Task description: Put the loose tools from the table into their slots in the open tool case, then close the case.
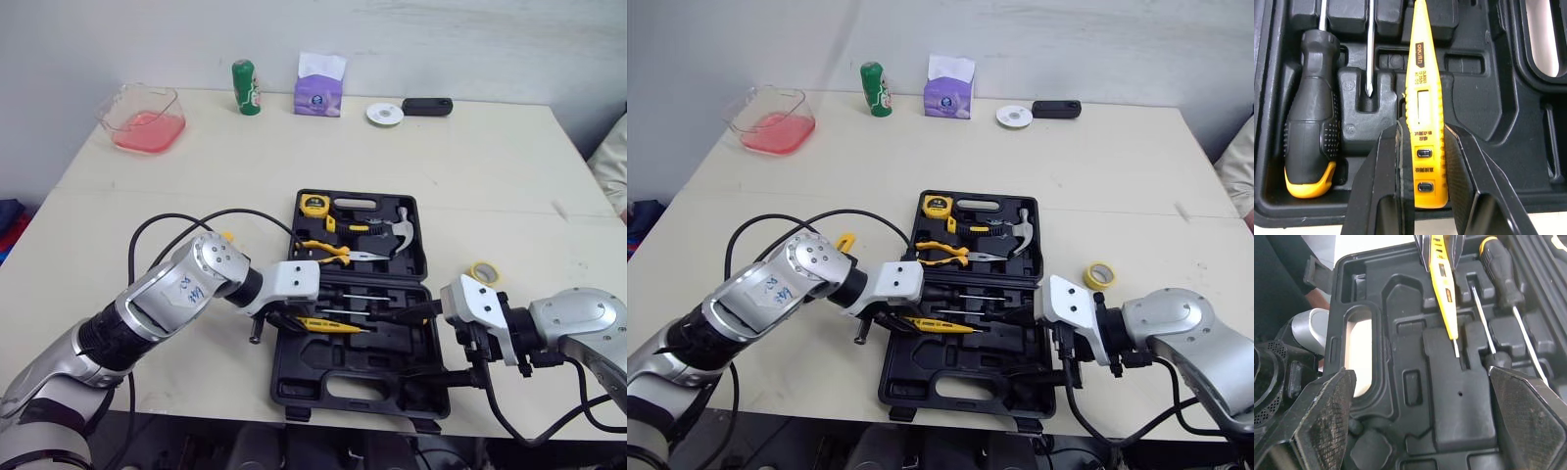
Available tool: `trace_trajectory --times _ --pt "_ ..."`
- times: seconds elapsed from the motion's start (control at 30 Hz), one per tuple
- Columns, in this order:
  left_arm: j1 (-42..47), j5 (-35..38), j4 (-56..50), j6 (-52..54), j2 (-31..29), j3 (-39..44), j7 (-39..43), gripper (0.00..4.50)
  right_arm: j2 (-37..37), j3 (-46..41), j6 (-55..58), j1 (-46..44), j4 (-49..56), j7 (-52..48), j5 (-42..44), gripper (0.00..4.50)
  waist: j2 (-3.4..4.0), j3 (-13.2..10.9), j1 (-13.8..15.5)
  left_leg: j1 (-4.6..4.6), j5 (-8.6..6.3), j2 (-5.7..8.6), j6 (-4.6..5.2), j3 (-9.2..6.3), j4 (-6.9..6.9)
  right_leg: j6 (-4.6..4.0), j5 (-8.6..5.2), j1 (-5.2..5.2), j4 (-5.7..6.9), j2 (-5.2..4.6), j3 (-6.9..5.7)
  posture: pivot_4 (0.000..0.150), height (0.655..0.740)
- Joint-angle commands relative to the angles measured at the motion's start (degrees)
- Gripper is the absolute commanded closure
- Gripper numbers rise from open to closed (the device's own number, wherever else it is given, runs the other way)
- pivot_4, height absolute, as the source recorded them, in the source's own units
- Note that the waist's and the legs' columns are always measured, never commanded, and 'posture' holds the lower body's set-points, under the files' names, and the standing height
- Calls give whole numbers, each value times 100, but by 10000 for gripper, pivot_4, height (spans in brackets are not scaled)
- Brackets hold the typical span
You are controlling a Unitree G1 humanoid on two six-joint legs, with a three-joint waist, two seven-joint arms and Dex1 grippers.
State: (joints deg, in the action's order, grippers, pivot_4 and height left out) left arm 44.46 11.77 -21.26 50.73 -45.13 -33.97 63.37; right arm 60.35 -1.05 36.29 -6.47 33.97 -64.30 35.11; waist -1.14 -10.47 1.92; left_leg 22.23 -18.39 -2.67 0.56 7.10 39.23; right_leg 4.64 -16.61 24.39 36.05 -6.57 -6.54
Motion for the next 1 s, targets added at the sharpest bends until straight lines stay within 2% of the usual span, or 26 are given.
trace_trajectory --times 0.03,0.17,0.3,0.43,1.0 --pt "55 -167 31 -62 98 -16 -54 39479 -43 -106 -81 -37 98 12 16 0 0 0 18 0 0 1 2 0 2 3 2 -2 -1 -1 1 1500 7244" --pt "106 -201 43 -92 146 46 -24 39479 -61 -102 -108 8 114 34 -14 0 0 0 47 0 0 2 5 0 5 6 4 -4 -1 -2 1 1500 7244" --pt "353 191 -71 347 136 365 216 39479 -86 -105 -126 68 149 73 -39 0 -1 0 72 2 -1 3 7 0 9 7 4 -4 -1 -2 1 1500 7244" --pt "437 278 -161 389 54 430 314 39479 -97 -114 -144 123 170 98 -58 0 -1 -1 57 6 -1 0 7 -2 11 7 4 -3 0 2 -1 1500 7244" --pt "222 -238 200 -30 397 -76 96 39479 -56 -261 -97 310 274 202 -48 0 -1 -1 6 5 -1 1 7 -1 12 7 4 -3 2 2 0 1500 7244"
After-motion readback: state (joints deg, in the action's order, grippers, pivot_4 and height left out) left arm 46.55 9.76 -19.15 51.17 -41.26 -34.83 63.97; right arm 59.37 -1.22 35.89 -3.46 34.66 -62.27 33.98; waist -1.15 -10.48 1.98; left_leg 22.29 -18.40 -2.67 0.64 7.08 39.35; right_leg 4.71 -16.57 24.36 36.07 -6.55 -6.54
